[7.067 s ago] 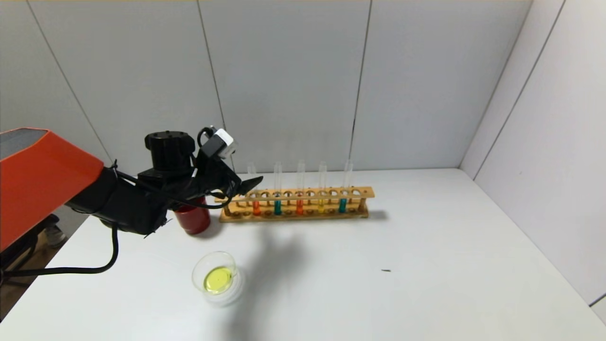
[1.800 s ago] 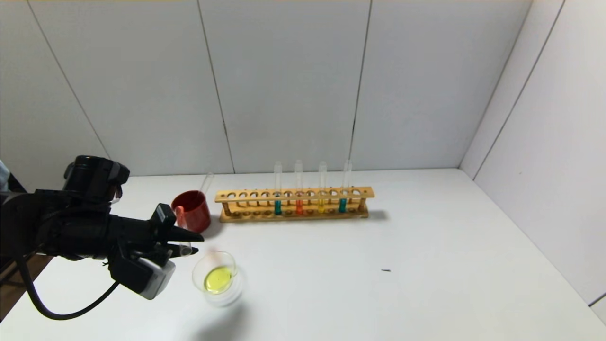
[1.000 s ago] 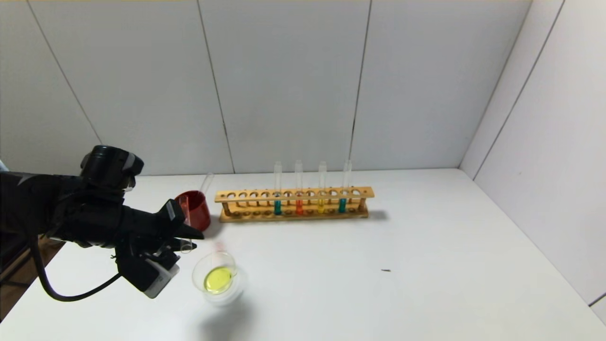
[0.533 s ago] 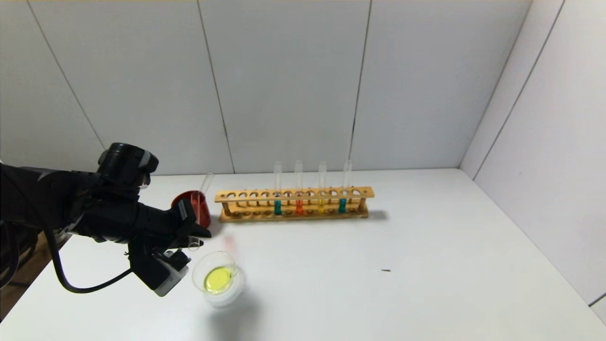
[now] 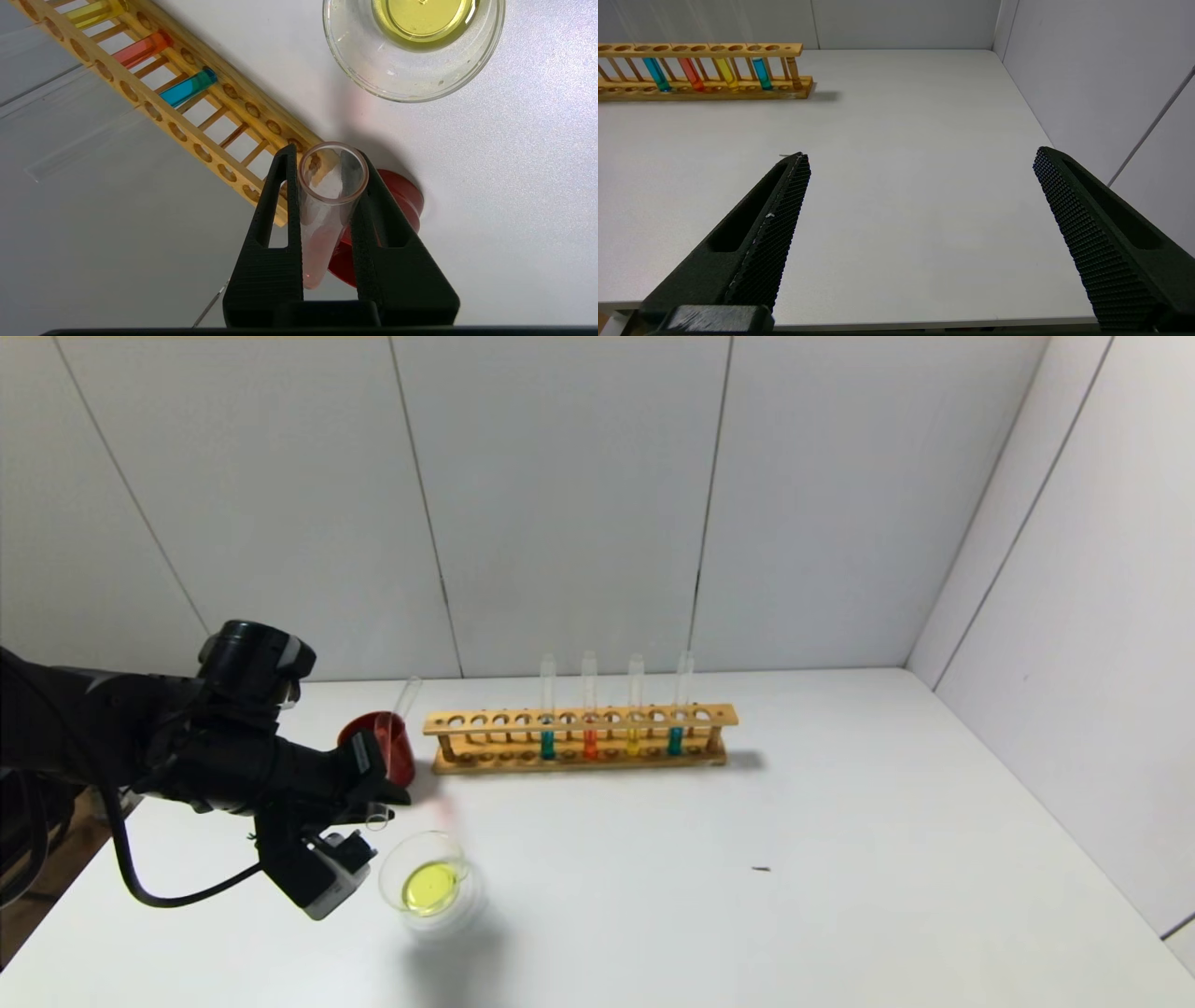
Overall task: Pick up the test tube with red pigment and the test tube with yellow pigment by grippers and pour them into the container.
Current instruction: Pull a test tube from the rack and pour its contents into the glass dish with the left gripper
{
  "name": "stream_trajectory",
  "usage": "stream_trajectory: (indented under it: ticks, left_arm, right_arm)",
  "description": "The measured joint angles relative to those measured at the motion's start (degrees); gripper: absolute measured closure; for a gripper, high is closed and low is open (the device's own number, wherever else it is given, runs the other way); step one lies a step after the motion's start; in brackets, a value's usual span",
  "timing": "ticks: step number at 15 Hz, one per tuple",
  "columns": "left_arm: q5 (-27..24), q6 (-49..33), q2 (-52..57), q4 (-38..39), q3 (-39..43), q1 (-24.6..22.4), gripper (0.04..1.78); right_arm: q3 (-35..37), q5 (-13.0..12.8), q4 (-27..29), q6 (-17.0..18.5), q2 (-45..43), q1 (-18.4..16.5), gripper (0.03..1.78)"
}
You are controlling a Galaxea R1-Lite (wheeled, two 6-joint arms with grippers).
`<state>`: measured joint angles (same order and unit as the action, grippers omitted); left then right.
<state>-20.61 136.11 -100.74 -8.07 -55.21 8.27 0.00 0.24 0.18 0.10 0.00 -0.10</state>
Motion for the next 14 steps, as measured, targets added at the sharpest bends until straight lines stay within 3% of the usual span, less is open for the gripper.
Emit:
stream_trajectory:
  ticks: [14]
  left_arm:
    - [5.24, 0.13, -2.10, 2.56, -0.60, 0.63, 1.48]
  right_arm:
    - [0.00, 0.00, 0.00, 0.00, 0.00, 0.00, 0.06]
